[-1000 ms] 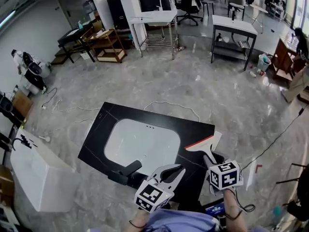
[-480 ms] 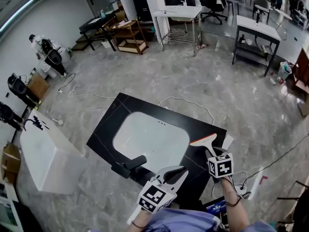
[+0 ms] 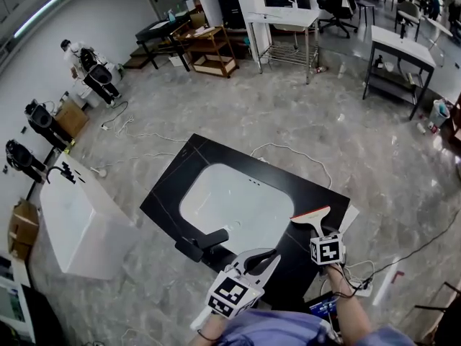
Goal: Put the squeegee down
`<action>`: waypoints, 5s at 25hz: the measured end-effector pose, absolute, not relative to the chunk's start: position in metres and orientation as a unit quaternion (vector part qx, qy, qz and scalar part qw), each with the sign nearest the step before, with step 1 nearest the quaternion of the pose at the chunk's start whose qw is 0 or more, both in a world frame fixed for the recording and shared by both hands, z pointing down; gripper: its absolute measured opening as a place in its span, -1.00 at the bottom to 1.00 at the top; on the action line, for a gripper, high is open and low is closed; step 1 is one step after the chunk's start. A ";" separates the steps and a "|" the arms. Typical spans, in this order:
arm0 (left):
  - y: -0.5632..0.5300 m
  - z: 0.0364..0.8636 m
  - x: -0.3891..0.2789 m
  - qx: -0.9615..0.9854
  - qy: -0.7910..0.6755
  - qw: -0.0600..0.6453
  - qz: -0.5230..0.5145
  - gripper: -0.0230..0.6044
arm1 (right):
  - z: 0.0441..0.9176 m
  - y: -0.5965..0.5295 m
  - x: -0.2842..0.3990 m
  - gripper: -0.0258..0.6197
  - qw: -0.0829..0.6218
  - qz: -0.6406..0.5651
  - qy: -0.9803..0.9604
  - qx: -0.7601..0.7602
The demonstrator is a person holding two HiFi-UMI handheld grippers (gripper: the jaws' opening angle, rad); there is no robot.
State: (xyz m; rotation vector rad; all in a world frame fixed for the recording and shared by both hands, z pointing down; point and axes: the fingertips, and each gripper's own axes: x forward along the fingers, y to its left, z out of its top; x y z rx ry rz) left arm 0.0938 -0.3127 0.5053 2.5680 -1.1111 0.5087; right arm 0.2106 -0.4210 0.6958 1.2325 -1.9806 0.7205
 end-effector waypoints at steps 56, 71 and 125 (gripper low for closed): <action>-0.248 0.495 -0.035 0.955 -0.240 0.125 0.124 -0.79 | 0.496 -0.247 0.048 -0.64 0.087 0.263 -0.780 0.561; -0.215 0.492 -0.057 0.958 -0.228 0.142 0.104 -0.79 | 0.492 -0.189 0.030 -0.75 0.117 0.257 -0.759 0.586; 0.090 0.479 0.038 0.923 -0.343 0.099 0.141 -0.79 | 0.496 0.088 0.129 -0.83 0.118 0.218 -0.838 0.486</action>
